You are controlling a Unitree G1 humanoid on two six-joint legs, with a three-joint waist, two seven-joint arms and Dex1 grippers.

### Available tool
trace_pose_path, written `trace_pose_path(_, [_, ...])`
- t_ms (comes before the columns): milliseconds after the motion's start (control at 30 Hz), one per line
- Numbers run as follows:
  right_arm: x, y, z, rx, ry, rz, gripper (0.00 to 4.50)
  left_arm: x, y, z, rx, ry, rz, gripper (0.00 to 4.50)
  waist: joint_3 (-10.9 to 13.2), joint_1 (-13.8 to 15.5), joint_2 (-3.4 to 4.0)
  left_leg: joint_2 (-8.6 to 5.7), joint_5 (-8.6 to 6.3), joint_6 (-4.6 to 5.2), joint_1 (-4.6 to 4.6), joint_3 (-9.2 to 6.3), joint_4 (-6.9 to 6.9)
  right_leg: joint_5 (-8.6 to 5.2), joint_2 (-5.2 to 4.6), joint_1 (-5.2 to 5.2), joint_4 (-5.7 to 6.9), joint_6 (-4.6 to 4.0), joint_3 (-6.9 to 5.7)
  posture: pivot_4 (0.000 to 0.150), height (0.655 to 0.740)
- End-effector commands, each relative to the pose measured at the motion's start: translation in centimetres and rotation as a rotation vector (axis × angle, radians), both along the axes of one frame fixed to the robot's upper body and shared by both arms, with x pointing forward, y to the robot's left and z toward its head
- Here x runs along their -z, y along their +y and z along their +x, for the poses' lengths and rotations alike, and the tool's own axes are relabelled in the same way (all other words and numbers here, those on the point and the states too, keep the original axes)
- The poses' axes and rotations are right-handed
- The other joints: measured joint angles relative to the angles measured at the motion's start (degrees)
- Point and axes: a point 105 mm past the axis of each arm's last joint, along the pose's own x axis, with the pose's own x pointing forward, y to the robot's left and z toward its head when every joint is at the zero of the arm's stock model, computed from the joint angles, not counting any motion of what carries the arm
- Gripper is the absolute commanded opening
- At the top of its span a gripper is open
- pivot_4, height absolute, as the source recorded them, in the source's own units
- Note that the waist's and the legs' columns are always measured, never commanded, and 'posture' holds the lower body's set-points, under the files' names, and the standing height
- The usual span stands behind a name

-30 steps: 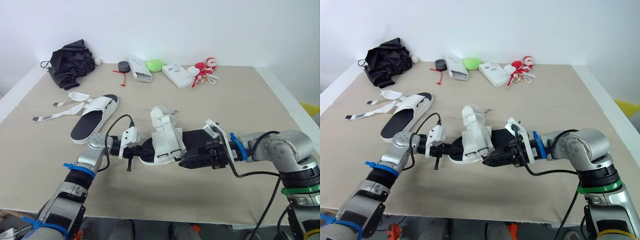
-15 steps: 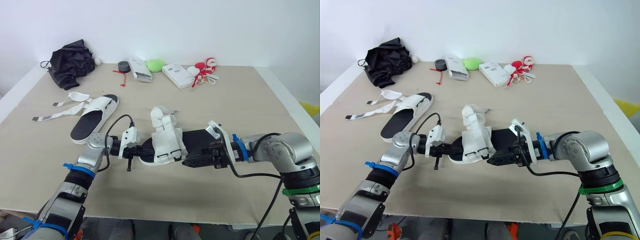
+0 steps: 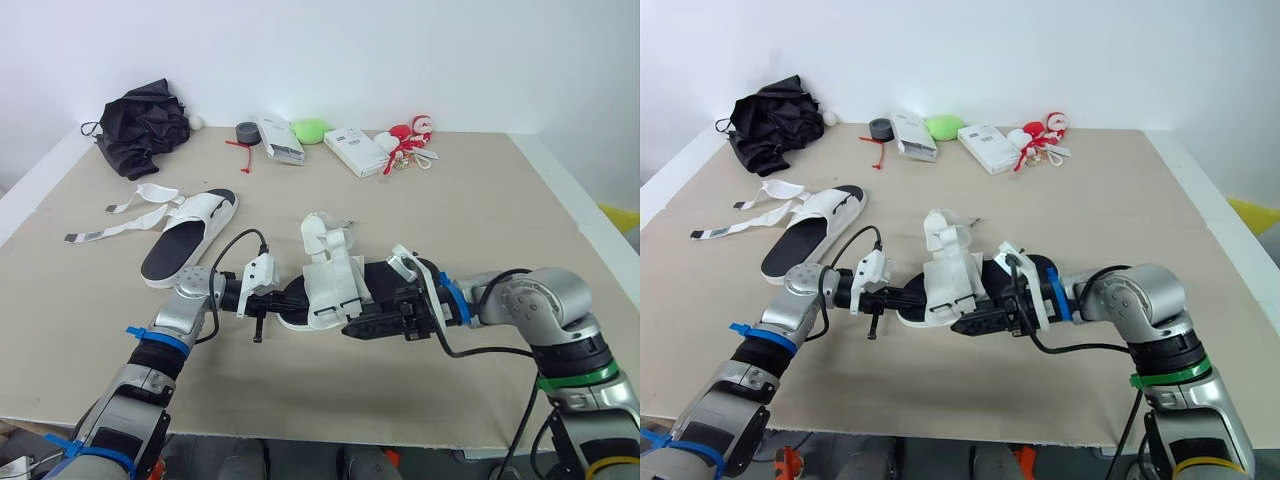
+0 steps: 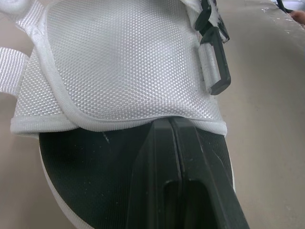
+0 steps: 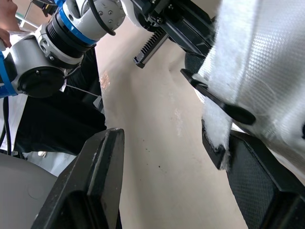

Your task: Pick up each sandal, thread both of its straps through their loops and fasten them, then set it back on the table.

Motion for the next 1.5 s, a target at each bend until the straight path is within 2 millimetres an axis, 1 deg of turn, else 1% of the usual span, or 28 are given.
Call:
trace_pose_path(33, [-1.1, 0.4, -0.1, -0.027, -0.042, 0.018, 3.14, 6.2, 1.5, -2.1, -0.038, 0.217, 0.176, 0.00, 0.00, 0.00, 0.00, 0.00, 0.00, 0.00, 0.00, 0.00, 0.00, 0.00, 0.00, 0.00, 0.00, 0.00, 0.00, 0.150, 0.7380])
trace_pose_path(100, [-1.2, 0.3, -0.2, -0.029, -0.038, 0.026, 2.58, 6.3, 1.5, -2.1, -0.038, 0.218, 0.176, 0.00, 0.00, 0.00, 0.00, 0.00, 0.00, 0.00, 0.00, 0.00, 0.00, 0.00, 0.00, 0.00, 0.00, 0.00, 0.00, 0.150, 0.7380])
trace_pose_path(133, [-1.4, 0.4, -0.3, -0.034, -0.034, 0.043, 1.94, 6.3, 1.5, -2.1, -0.039, 0.218, 0.175, 0.00, 0.00, 0.00, 0.00, 0.00, 0.00, 0.00, 0.00, 0.00, 0.00, 0.00, 0.00, 0.00, 0.00, 0.00, 0.00, 0.150, 0.7380])
trace_pose_path(167, [-1.5, 0.4, -0.4, -0.039, -0.034, 0.050, 1.67, 6.3, 1.5, -2.1, -0.039, 0.218, 0.175, 0.00, 0.00, 0.00, 0.00, 0.00, 0.00, 0.00, 0.00, 0.00, 0.00, 0.00, 0.00, 0.00, 0.00, 0.00, 0.00, 0.150, 0.7380])
trace_pose_path(200, [-1.7, 0.4, -0.6, -0.046, -0.034, 0.056, 1.21, 6.3, 1.5, -2.1, -0.039, 0.219, 0.176, 0.00, 0.00, 0.00, 0.00, 0.00, 0.00, 0.00, 0.00, 0.00, 0.00, 0.00, 0.00, 0.00, 0.00, 0.00, 0.00, 0.150, 0.7380])
trace_pose_path(233, [-1.7, 0.4, -0.7, -0.052, -0.035, 0.057, 1.07, 6.3, 1.5, -2.1, -0.039, 0.218, 0.175, 0.00, 0.00, 0.00, 0.00, 0.00, 0.00, 0.00, 0.00, 0.00, 0.00, 0.00, 0.00, 0.02, 0.00, 0.00, 0.00, 0.150, 0.7380])
trace_pose_path(333, [-1.8, 0.3, -1.1, -0.066, -0.034, 0.060, 0.09, 6.3, 1.4, -2.1, -0.038, 0.217, 0.175, 0.00, -0.01, 0.01, 0.01, 0.00, 0.00, 0.00, -0.01, 0.00, 0.00, 0.01, 0.00, 0.04, 0.00, 0.03, 0.00, 0.150, 0.7380])
trace_pose_path(467, [-1.9, -0.1, -2.2, -0.095, -0.040, 0.062, 0.09, 6.3, 1.4, -2.0, -0.036, 0.213, 0.176, 0.00, 0.00, 0.12, 0.00, -0.01, 0.00, 0.00, -0.02, -0.01, 0.00, 0.02, 0.01, 0.05, 0.00, 0.04, 0.00, 0.150, 0.7380])
trace_pose_path(567, [-1.8, -0.3, -2.6, -0.099, -0.049, 0.047, 0.09, 6.3, 1.3, -2.0, -0.035, 0.212, 0.176, 0.00, 0.00, 0.14, 0.00, -0.01, -0.01, 0.00, -0.03, -0.01, 0.00, 0.01, 0.01, 0.05, 0.00, 0.04, 0.01, 0.150, 0.7380])
trace_pose_path(633, [-2.3, -0.4, -3.5, -0.138, -0.063, 0.053, 0.09, 6.3, 1.3, -2.0, -0.032, 0.211, 0.177, 0.00, 0.00, 0.15, 0.01, 0.00, 0.00, 0.00, -0.03, -0.01, 0.00, 0.02, 0.02, 0.05, 0.00, 0.03, 0.01, 0.150, 0.7380])
trace_pose_path(700, [-3.8, -0.3, -4.8, -0.206, -0.087, 0.112, 0.09, 6.3, 1.2, -2.0, -0.030, 0.210, 0.178, 0.00, 0.00, 0.30, 0.00, -0.01, -0.01, -0.01, -0.06, -0.01, 0.00, 0.00, 0.02, 0.04, 0.00, 0.04, 0.01, 0.150, 0.7380])
trace_pose_path(733, [-5.0, -0.4, -5.3, -0.236, -0.104, 0.158, 0.09, 6.3, 1.2, -2.0, -0.029, 0.210, 0.179, 0.00, 0.00, 0.32, 0.00, -0.01, -0.02, -0.03, -0.05, -0.01, 0.00, 0.00, 0.02, 0.05, 0.00, 0.04, 0.01, 0.150, 0.7380])
trace_pose_path(800, [-6.7, -0.5, -5.9, -0.274, -0.138, 0.205, 0.09, 6.2, 1.2, -2.0, -0.028, 0.209, 0.180, 0.00, 0.01, 0.34, -0.01, -0.01, -0.04, -0.05, -0.06, -0.01, 0.00, 0.00, 0.03, 0.11, 0.00, 0.05, 0.02, 0.150, 0.7380])
trace_pose_path(867, [-8.9, -0.3, -6.6, -0.327, -0.180, 0.282, 0.09, 6.3, 1.3, -2.0, -0.028, 0.209, 0.182, 0.00, 0.01, 0.34, -0.03, 0.01, -0.04, -0.05, -0.03, -0.01, 0.01, 0.00, 0.05, 0.10, 0.00, 0.05, 0.02, 0.150, 0.7380])
trace_pose_path(933, [-10.2, 0.0, -6.9, -0.358, -0.207, 0.327, 0.09, 6.3, 1.4, -2.0, -0.028, 0.209, 0.184, 0.00, 0.03, 0.36, -0.05, 0.03, -0.04, -0.05, -0.01, 0.01, 0.02, -0.02, 0.05, 0.06, 0.01, -0.01, 0.04, 0.150, 0.7380])
trace_pose_path(967, [-10.5, 0.1, -7.0, -0.361, -0.210, 0.336, 0.09, 6.4, 1.4, -2.0, -0.028, 0.209, 0.184, 0.00, 0.06, 0.40, -0.12, 0.03, -0.04, -0.05, -0.01, 0.00, 0.02, -0.02, 0.06, 0.04, 0.00, -0.01, 0.04, 0.150, 0.7380])
trace_pose_path(1033, [-11.0, 0.6, -6.1, -0.328, -0.227, 0.358, 0.09, 6.4, 1.3, -2.0, -0.028, 0.209, 0.184, 0.00, 0.07, 0.50, -0.11, 0.04, -0.04, -0.05, -0.05, -0.02, 0.02, -0.02, 0.06, 0.04, 0.00, 0.00, 0.03, 0.150, 0.7380])
trace_pose_path(1100, [-10.5, 1.3, -3.3, -0.210, -0.224, 0.327, 0.09, 6.4, 1.3, -2.0, -0.025, 0.209, 0.184, 0.00, 0.06, 0.51, -0.09, 0.02, -0.04, -0.05, -0.15, -0.01, 0.02, 0.00, 0.06, 0.07, 0.01, 0.04, 0.05, 0.150, 0.7380])
trace_pose_path(1200, [-9.9, 2.3, -0.7, -0.110, -0.244, 0.282, 0.09, 6.5, 1.3, -2.1, -0.021, 0.209, 0.187, 0.00, 0.04, 0.49, -0.06, 0.06, -0.03, -0.03, -0.09, 0.02, 0.03, 0.06, 0.11, 0.07, 0.04, 0.01, 0.11, 0.150, 0.7380])
trace_pose_path(1367, [-10.1, 3.9, 3.3, -0.027, -0.275, 0.243, 0.09, 6.5, 1.2, -2.1, -0.015, 0.210, 0.189, 0.00, 0.00, 0.41, 0.10, 0.09, -0.03, -0.03, -0.04, 0.07, 0.05, 0.08, 0.17, 0.04, 0.06, -0.02, 0.21, 0.150, 0.7380])
trace_pose_path(1433, [-9.8, 4.3, 4.9, -0.001, -0.285, 0.219, 0.09, 6.5, 1.1, -2.1, -0.014, 0.210, 0.190, 0.00, 0.00, 0.45, 0.11, 0.09, -0.02, -0.01, -0.04, 0.09, 0.06, 0.10, 0.19, 0.04, 0.09, 0.00, 0.25, 0.150, 0.7380])
trace_pose_path(1500, [-9.4, 4.3, 6.0, 0.012, -0.287, 0.197, 0.09, 6.4, 1.1, -2.0, -0.014, 0.209, 0.188, 0.00, 0.00, 0.45, 0.10, 0.09, -0.01, -0.01, -0.02, 0.07, 0.07, 0.10, 0.21, 0.01, 0.10, 0.00, 0.24, 0.150, 0.7380])
